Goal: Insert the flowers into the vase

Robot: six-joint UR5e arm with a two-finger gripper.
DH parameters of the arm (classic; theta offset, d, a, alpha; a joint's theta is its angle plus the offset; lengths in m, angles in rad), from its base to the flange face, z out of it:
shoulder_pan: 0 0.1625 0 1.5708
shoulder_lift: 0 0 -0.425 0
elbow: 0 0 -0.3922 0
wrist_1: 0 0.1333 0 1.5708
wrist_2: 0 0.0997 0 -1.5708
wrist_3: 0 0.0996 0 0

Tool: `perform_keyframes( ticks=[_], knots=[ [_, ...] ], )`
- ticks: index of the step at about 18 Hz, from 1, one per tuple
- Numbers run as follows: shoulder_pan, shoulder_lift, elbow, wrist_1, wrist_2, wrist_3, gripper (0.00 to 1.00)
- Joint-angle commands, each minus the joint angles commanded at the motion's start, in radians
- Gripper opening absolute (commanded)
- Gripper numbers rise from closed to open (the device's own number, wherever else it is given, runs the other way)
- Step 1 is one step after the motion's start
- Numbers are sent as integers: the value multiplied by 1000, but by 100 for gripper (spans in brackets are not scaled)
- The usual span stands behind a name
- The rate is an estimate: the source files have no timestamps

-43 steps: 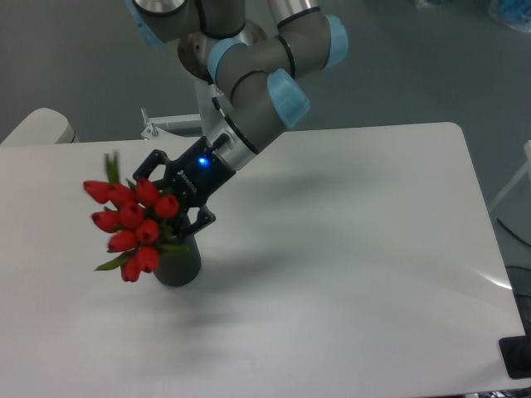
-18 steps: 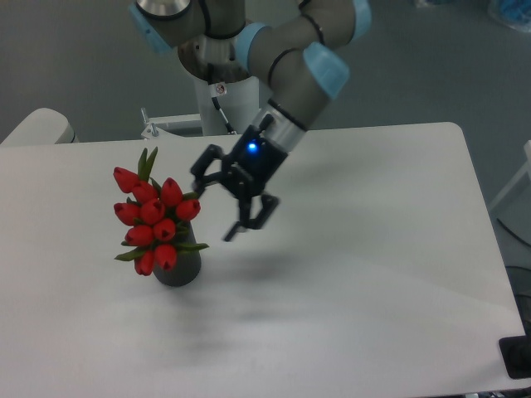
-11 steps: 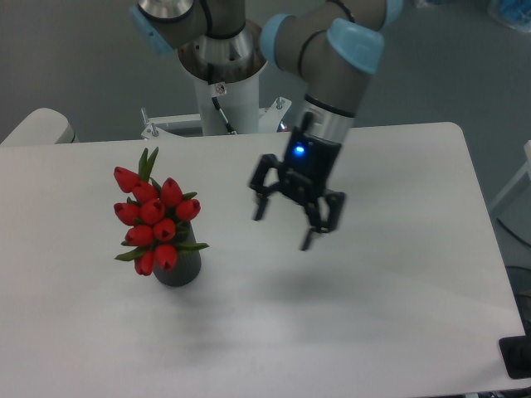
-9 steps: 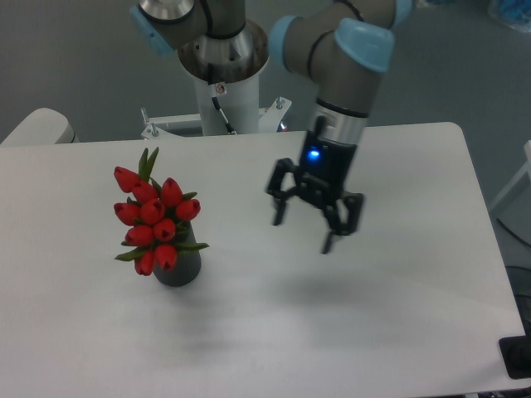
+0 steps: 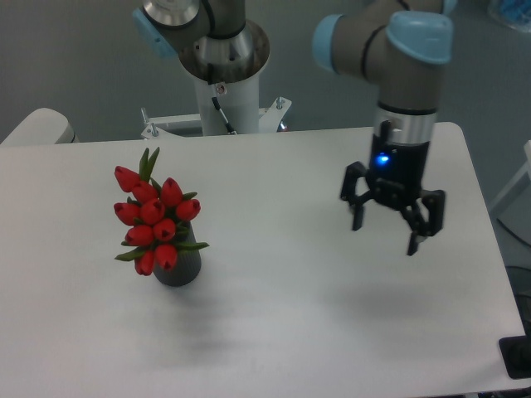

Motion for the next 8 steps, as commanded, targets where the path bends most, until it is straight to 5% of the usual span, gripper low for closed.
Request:
perform_keyframes(
  ticks=[8],
  knots=[
    [-12, -25, 80, -92, 56, 28, 100]
  ],
)
